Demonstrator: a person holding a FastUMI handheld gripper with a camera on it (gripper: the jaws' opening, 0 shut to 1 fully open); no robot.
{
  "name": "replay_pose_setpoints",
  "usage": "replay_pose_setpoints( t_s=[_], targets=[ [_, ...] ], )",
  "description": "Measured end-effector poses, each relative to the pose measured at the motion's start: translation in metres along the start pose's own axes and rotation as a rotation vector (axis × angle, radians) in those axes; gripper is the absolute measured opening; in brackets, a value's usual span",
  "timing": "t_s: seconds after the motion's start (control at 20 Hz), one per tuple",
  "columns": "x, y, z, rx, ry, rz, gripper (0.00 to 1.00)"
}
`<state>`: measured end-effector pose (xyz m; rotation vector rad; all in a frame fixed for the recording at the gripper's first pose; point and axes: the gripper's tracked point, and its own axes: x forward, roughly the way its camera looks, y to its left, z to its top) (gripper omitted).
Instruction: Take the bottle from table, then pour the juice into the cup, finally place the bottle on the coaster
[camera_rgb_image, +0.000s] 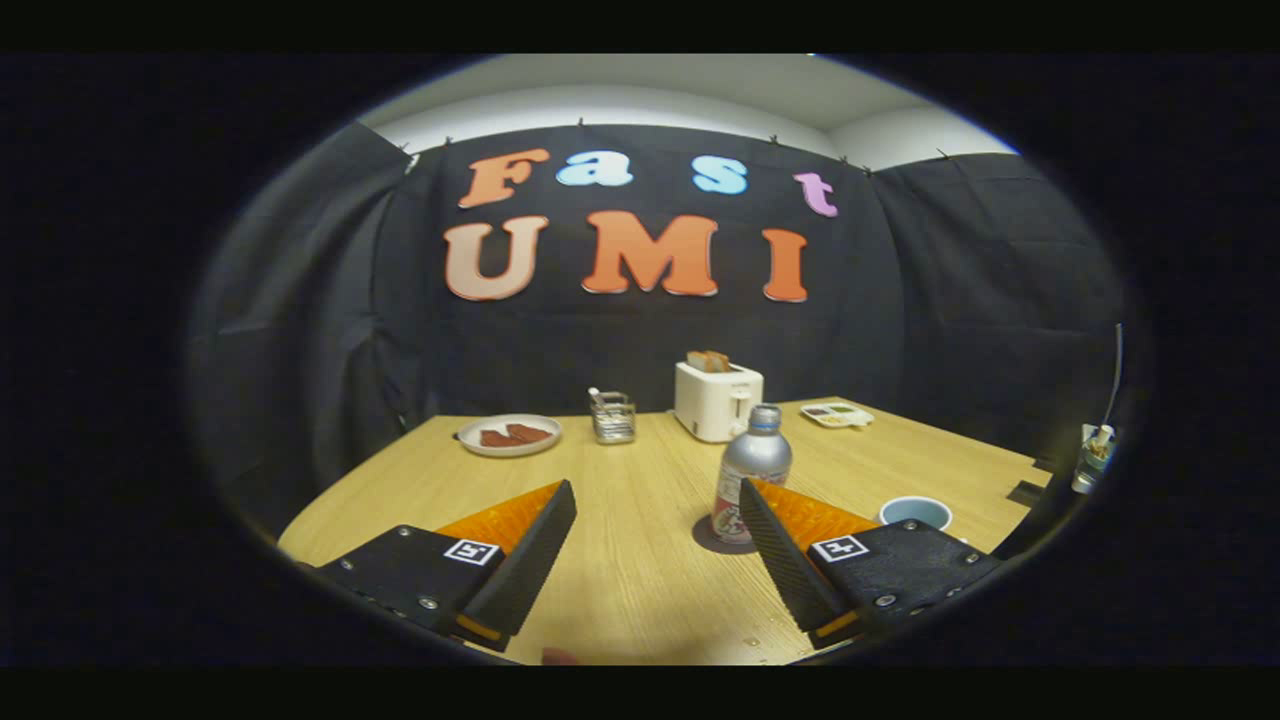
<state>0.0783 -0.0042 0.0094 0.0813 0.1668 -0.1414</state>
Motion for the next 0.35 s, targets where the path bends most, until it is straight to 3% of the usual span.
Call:
replay_pose_setpoints(
  t_s=[0.35],
  targets=[
    [-0.062, 0.030, 0.038, -0.040, -0.092, 0.077, 0.98]
  ],
)
